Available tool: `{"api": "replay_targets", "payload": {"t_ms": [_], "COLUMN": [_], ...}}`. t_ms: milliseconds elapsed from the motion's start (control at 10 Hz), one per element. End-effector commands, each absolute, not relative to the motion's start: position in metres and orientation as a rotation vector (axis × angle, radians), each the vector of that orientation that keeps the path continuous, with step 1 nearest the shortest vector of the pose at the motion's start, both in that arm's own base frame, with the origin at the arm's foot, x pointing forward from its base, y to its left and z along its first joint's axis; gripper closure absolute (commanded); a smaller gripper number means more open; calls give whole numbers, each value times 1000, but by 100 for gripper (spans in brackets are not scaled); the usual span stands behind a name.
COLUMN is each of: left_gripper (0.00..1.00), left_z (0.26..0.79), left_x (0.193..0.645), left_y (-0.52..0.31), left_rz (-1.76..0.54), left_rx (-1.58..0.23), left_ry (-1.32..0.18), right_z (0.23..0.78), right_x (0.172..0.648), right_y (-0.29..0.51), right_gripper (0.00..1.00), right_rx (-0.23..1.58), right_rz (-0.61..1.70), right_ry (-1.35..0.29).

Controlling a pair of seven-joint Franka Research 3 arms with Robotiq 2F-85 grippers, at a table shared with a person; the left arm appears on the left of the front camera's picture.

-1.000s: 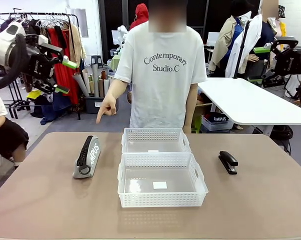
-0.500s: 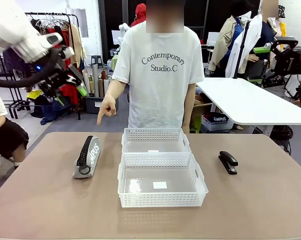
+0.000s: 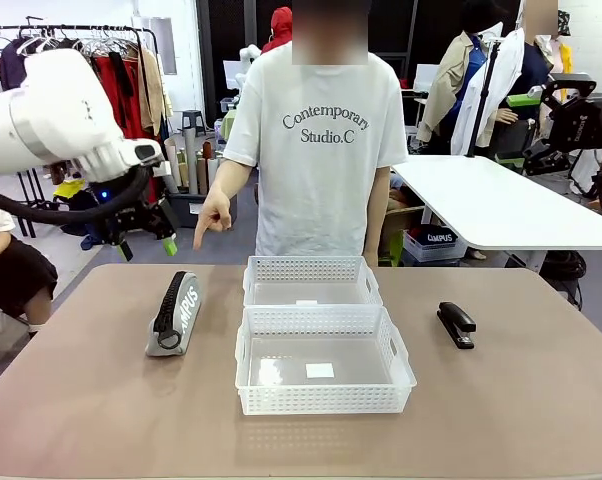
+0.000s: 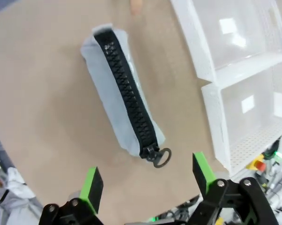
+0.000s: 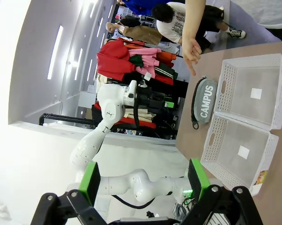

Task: Distribute items into two baskets.
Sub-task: Pick up the Pencil pouch that the person points to.

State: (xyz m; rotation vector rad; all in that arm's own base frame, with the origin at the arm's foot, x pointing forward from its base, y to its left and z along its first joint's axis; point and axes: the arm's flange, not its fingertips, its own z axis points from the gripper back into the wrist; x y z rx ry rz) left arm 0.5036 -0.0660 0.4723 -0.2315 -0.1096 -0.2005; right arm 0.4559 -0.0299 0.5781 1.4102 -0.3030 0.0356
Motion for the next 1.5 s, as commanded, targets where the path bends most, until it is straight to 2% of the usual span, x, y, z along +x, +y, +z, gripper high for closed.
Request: {"api": "replay_targets", "payload": {"t_ms": [0,500,700,900,1000,1400], "left_gripper": [0,0,0,0,0,0], "left_z": [486,484,480,474,458,425], "left_x": [506,506,514,522,527,538], "left_y": [-66,-68,-100,-118,-140,-143], "left_rz": [-204,-209,-121,-113,-98,-98], "left_rx": [-243,-236,55,142,135,66], "left_ry": [-106,-112,-49,-37,-30,44], "right_z": [579,579,579,579,579,579], "right_x": [455,455,455,455,455,455], "right_y": [-29,-29,-29,-29,-29,-29], "right_gripper": [0,0,0,0,0,0], "right_rx": [1407,1407,1407,1407,1407,1407], "right_rz": [36,36,36,36,36,36], "right_ry": [-302,-302,-302,-302,-302,-302]}}
